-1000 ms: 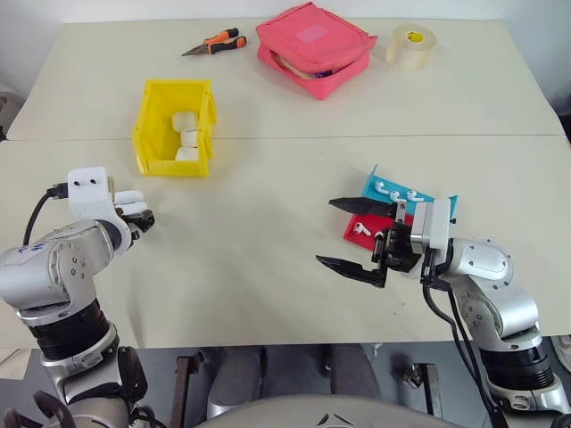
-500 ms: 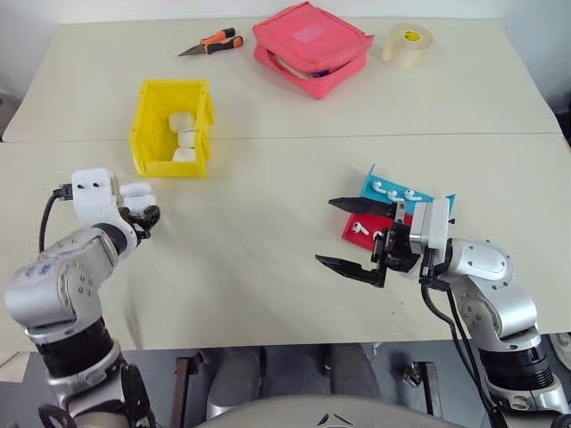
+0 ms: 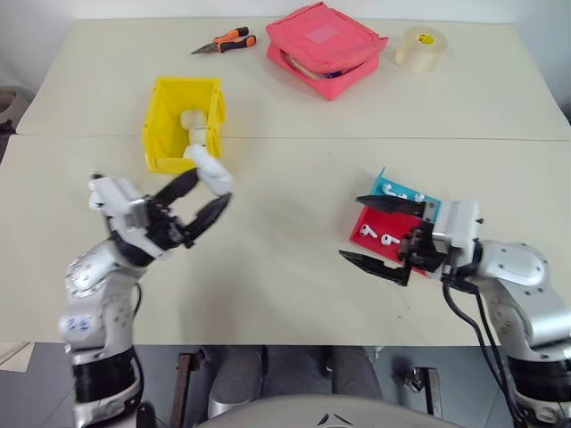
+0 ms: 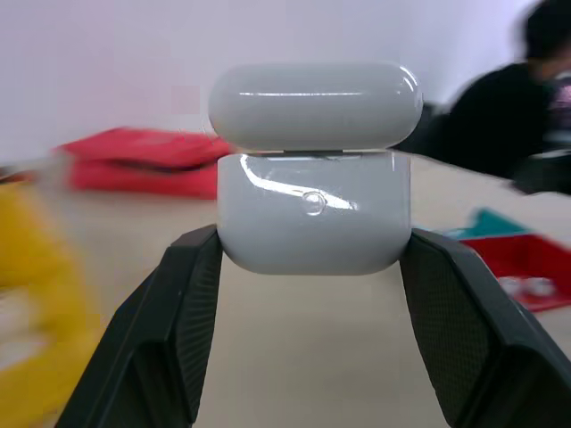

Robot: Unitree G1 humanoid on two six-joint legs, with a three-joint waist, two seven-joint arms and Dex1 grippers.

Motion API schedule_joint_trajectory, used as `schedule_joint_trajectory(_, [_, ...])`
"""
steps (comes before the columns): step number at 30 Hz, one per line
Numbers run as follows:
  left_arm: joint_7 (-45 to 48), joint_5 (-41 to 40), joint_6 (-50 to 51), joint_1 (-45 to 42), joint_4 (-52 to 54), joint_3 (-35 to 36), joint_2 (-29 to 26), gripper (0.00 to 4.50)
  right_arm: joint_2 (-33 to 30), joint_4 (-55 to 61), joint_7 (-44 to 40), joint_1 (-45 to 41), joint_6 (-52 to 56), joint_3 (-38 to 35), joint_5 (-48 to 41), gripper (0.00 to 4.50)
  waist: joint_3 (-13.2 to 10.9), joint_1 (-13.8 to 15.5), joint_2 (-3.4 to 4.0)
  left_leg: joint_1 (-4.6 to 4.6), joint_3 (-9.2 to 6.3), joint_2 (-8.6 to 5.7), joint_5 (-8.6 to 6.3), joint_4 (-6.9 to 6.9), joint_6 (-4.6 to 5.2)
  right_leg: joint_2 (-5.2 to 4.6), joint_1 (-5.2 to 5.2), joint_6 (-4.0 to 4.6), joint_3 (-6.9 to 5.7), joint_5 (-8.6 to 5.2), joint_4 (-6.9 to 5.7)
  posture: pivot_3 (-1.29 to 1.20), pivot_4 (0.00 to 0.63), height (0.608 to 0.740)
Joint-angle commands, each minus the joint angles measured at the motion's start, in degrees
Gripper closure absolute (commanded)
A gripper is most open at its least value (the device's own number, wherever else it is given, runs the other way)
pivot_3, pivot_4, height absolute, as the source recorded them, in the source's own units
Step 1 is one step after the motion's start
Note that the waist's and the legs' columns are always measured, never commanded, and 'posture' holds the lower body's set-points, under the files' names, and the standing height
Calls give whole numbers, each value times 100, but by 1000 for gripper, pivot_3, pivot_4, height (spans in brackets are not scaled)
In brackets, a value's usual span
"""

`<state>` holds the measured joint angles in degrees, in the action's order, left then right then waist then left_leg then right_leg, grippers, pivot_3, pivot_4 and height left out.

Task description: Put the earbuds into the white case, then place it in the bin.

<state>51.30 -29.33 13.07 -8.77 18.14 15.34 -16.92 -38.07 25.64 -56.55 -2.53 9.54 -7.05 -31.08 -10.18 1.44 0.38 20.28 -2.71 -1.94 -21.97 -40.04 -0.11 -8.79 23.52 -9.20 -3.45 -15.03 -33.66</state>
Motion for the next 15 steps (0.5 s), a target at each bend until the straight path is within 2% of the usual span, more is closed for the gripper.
schedule_joint_trajectory(1, [697, -197, -753, -454, -585, -580, 319, 1800, -178, 559, 289, 424, 121, -697, -168, 0, 0, -4, 0, -1, 5, 0, 0, 0, 1, 0, 0, -2, 1, 1, 1, 0, 150, 740])
schedule_joint_trajectory(9, [1704, -284, -1553, -1326, -1941, -1343, 966, 1800, -246, 1203, 563, 1956, 269, -2132, -161, 0, 0, 10, -1, -5, 21, 6, 0, -5, 5, 7, -5, -11, 4, 6, 1, 0, 150, 740])
schedule_joint_trajectory(12, [2219, -397, -1608, -1609, -2479, -1657, 1293, 1800, -47, 1380, 621, 2820, 288, -2885, -136, 0, 0, 23, -1, -6, 27, 5, -1, -4, 9, 7, -7, -13, 7, 7, 5, 0, 150, 740])
schedule_joint_trajectory(15, [2501, -426, -1664, -1753, -2807, -1790, 1469, 1800, 116, 1409, 590, 3425, 196, -3309, -110, 0, 0, 58, -1, -5, 27, 4, 0, -4, 13, 8, -11, -16, 7, 8, 11, 0, 150, 740])
